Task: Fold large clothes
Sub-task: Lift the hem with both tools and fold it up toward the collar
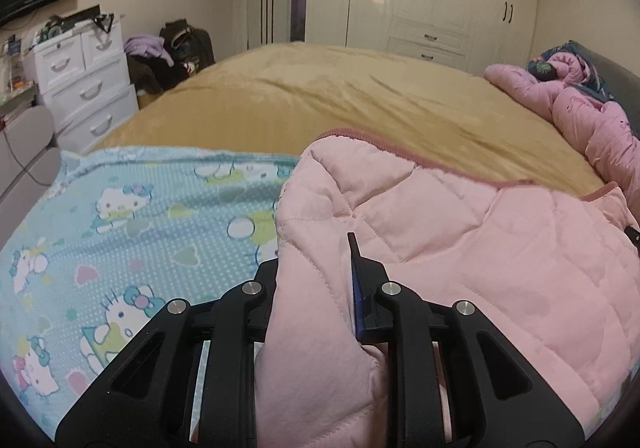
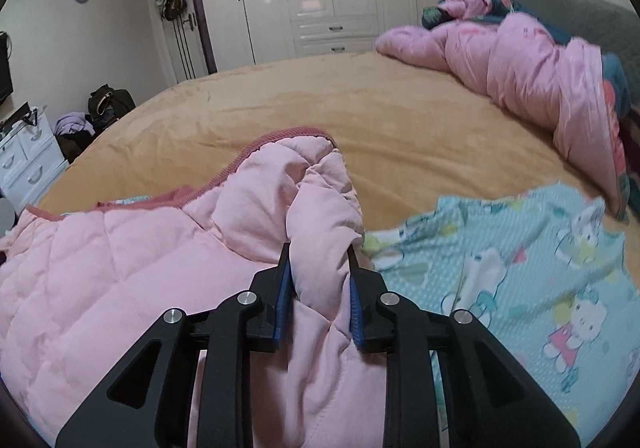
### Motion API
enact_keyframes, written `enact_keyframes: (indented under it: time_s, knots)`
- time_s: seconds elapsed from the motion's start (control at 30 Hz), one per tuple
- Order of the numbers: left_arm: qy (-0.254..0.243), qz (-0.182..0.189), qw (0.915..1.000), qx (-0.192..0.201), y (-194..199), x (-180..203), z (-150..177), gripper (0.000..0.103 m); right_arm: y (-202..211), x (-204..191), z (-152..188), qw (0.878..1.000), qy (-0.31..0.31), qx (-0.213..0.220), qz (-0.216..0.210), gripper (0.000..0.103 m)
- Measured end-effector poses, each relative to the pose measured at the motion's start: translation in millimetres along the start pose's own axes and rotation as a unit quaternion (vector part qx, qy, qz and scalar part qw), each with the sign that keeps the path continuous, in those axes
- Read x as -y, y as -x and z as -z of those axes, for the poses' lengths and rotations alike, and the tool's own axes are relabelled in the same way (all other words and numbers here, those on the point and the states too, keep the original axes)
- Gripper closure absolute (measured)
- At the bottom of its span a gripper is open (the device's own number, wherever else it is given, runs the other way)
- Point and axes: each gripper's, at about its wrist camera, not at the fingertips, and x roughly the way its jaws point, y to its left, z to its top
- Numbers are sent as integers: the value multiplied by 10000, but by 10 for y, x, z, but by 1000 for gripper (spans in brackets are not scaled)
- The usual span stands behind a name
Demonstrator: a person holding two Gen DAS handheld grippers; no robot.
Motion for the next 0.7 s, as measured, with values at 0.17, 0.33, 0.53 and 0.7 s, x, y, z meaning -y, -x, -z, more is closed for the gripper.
enact_keyframes:
  time_s: [0.17, 0.33, 0.53, 0.7]
  knots:
    - [37, -10, 9999, -113, -109, -8, 92, 85, -143, 35, 108, 9996, -141, -249, -39, 75]
    - [60, -32, 9998, -183, -169, -16, 150, 81, -256, 49, 187, 9985, -220, -499, -55, 68]
    - [262, -193, 9993, -201, -133, -55, 268, 60, -194, 18, 265, 9983, -209, -538, 11, 63]
    - [418, -385, 9983, -162, 78, -125, 337, 32, -39, 71, 316, 9979, -322, -554, 34, 55]
